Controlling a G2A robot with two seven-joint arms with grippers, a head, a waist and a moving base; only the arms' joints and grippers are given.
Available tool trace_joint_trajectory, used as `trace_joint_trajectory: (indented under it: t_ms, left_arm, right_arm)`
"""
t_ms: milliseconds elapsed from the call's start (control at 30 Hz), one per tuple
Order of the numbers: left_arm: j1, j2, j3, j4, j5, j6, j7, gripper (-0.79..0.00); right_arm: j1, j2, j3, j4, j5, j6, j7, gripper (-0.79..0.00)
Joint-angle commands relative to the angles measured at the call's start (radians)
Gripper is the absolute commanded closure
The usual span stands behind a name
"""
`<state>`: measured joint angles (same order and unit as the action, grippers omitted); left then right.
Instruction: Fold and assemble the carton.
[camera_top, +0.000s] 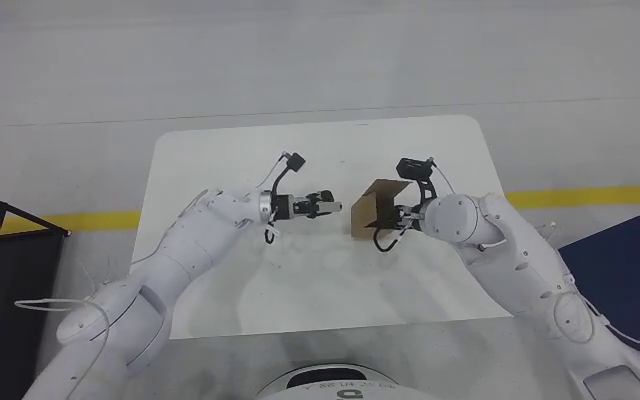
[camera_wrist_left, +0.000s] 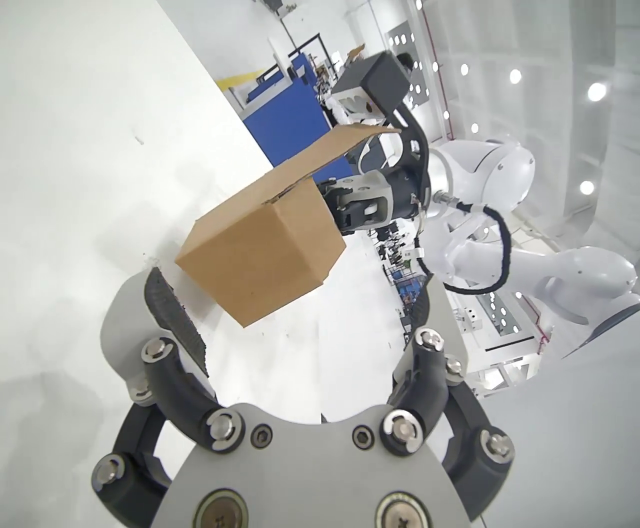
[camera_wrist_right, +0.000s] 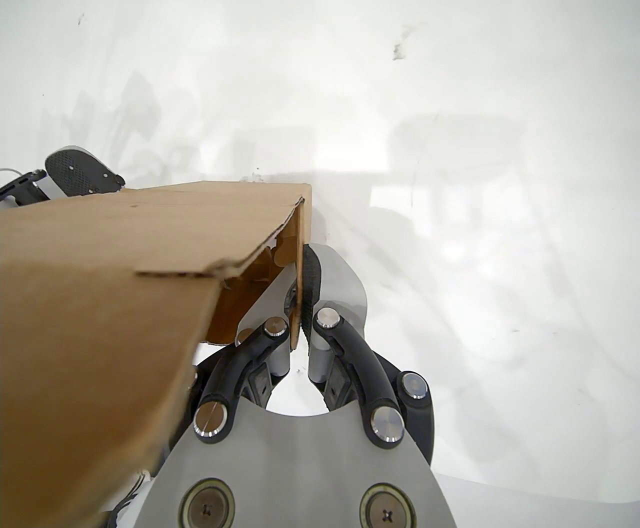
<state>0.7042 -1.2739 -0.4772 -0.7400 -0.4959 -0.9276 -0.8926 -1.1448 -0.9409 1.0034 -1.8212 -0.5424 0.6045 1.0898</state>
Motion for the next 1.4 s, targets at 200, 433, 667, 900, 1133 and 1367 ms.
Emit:
trace_joint_trajectory:
  t_ms: [200, 433, 667, 900, 1133, 1367]
  left_arm:
    - [-0.009, 0.018, -0.010, -0.038, 0.046, 0.024, -0.024, -0.785]
    - [-0.014, 0.024, -0.027, -0.049, 0.070, 0.079, -0.061, -0.785]
    - [-0.031, 0.001, -0.014, -0.078, 0.130, 0.190, -0.044, -0.785]
    - [-0.064, -0.032, 0.016, -0.097, 0.218, 0.322, -0.045, -0.696]
    - [-0.074, -0.051, 0.018, -0.107, 0.259, 0.407, -0.038, -0.440]
    - [-0.067, -0.053, 0.000, -0.117, 0.284, 0.450, -0.043, -0.326]
  right_arm:
    - [-0.027, -0.014, 0.083, 0.080, 0.297, -0.238, -0.097, -0.720]
    - [-0.125, -0.012, 0.186, 0.213, 0.526, -0.547, -0.202, -0.702]
    - [-0.164, -0.008, 0.233, 0.264, 0.622, -0.687, -0.191, -0.668]
    - [-0.173, -0.008, 0.234, 0.271, 0.630, -0.712, -0.182, -0.686]
    - [-0.176, -0.009, 0.225, 0.264, 0.620, -0.719, -0.169, -0.693]
    - [-0.183, -0.009, 0.224, 0.262, 0.619, -0.728, -0.165, -0.671]
